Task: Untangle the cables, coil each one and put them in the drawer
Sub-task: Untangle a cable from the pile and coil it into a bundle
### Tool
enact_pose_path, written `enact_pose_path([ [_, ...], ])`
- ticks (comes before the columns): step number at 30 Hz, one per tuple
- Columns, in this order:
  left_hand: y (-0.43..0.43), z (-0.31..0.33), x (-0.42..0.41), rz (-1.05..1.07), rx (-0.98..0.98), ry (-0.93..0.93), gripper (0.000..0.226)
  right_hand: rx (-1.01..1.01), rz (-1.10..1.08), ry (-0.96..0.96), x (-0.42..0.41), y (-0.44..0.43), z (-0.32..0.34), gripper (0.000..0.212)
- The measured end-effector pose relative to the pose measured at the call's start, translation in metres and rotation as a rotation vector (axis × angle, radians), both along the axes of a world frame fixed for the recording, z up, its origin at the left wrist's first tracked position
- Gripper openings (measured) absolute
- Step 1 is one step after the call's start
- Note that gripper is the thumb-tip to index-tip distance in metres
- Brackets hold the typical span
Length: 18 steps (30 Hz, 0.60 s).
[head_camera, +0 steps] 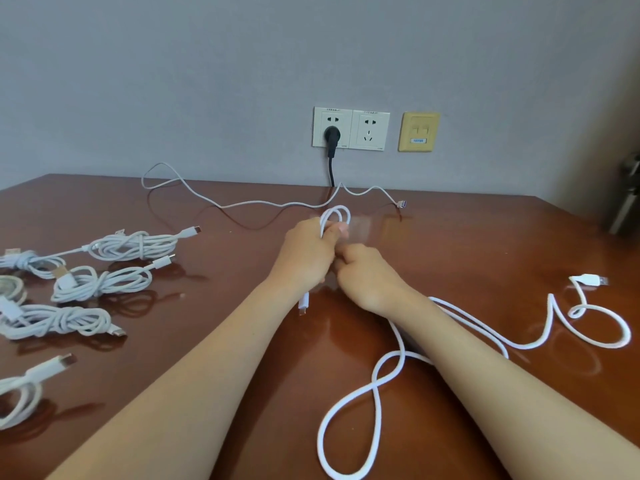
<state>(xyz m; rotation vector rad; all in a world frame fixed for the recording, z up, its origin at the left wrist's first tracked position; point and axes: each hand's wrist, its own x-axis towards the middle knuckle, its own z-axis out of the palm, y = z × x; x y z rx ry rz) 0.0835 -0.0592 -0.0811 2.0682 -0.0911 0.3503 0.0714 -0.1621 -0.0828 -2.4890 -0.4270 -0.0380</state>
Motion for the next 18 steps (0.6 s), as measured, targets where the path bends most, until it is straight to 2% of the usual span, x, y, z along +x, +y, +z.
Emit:
enact_pose_path([
  [4, 0.004, -0.002, 0.002, 0.044, 0.331, 0.004, 0.027, -0.210, 0.003, -0.090, -0.010, 0.005, 0.002, 0.026],
  [7, 0.006, -0.003, 0.005, 0.101, 0.527, -0.007, 0.029, -0.228, -0.016, -0.162, -0.014, 0.008, 0.001, 0.025],
  [9, 0.009, -0.006, 0.008, 0.134, 0.562, 0.003, 0.034, -0.230, -0.026, -0.198, -0.011, 0.009, -0.002, 0.024],
  [11, 0.009, -0.007, 0.008, 0.141, 0.503, 0.011, 0.034, -0.212, -0.028, -0.223, -0.008, 0.009, -0.003, 0.022],
  [13, 0.007, -0.006, 0.005, 0.119, 0.361, 0.016, 0.034, -0.169, -0.023, -0.221, -0.006, 0.008, -0.004, 0.020],
  [15, 0.004, -0.006, 0.007, 0.088, 0.140, 0.067, 0.037, -0.155, -0.024, -0.209, -0.003, 0.006, -0.005, 0.020],
  [18, 0.007, -0.010, 0.013, 0.071, -0.337, 0.225, 0.032, -0.152, -0.022, -0.188, 0.001, 0.004, -0.007, 0.023],
])
